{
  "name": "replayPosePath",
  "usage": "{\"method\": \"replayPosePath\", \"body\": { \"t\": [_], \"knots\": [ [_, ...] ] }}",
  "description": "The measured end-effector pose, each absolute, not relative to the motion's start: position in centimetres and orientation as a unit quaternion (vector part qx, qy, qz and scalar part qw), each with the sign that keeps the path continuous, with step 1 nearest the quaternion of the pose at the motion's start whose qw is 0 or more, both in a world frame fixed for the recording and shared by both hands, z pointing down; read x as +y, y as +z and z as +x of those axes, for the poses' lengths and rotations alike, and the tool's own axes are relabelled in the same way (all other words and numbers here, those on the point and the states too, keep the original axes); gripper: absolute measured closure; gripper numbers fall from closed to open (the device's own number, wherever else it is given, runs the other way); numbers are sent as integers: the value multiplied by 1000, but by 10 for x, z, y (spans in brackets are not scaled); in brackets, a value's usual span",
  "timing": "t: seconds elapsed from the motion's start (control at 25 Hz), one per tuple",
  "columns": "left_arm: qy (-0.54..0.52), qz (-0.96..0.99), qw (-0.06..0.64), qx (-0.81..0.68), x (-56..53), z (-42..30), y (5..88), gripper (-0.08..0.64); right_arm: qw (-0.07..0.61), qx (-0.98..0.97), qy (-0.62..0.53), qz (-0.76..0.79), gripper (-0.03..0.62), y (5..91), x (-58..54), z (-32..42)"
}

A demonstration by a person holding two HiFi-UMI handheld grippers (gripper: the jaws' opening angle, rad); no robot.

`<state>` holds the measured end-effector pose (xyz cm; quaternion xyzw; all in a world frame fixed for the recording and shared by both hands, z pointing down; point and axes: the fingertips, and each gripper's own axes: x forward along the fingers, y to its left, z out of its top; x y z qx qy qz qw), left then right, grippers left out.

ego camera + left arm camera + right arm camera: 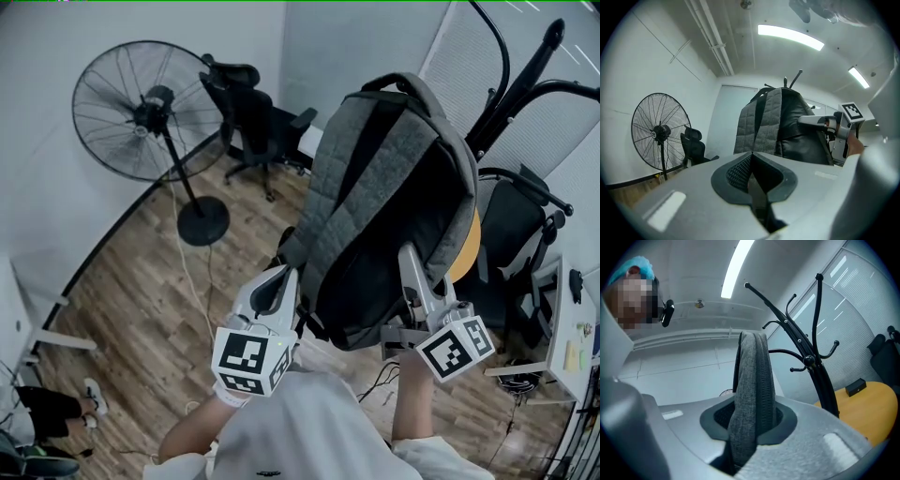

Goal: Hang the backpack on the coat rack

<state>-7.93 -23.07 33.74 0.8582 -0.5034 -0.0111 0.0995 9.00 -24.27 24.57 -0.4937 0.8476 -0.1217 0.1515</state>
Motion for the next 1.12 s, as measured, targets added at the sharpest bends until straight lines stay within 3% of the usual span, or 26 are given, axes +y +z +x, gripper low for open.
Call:
{"method": "replayPosePath", "body": {
  "t": [0.52,0.96,1.12],
  "knots": [
    [-11,862,101,-497,-227,-84,338,543,173,839,-179,-483,506,234,-243,82],
    [-19,863,93,-497,-226,-85,329,543,288,799,-293,-439,506,241,-249,96],
    [-13,862,93,-497,-224,-86,333,543,287,783,-298,-464,508,264,-251,108]
  ]
}}
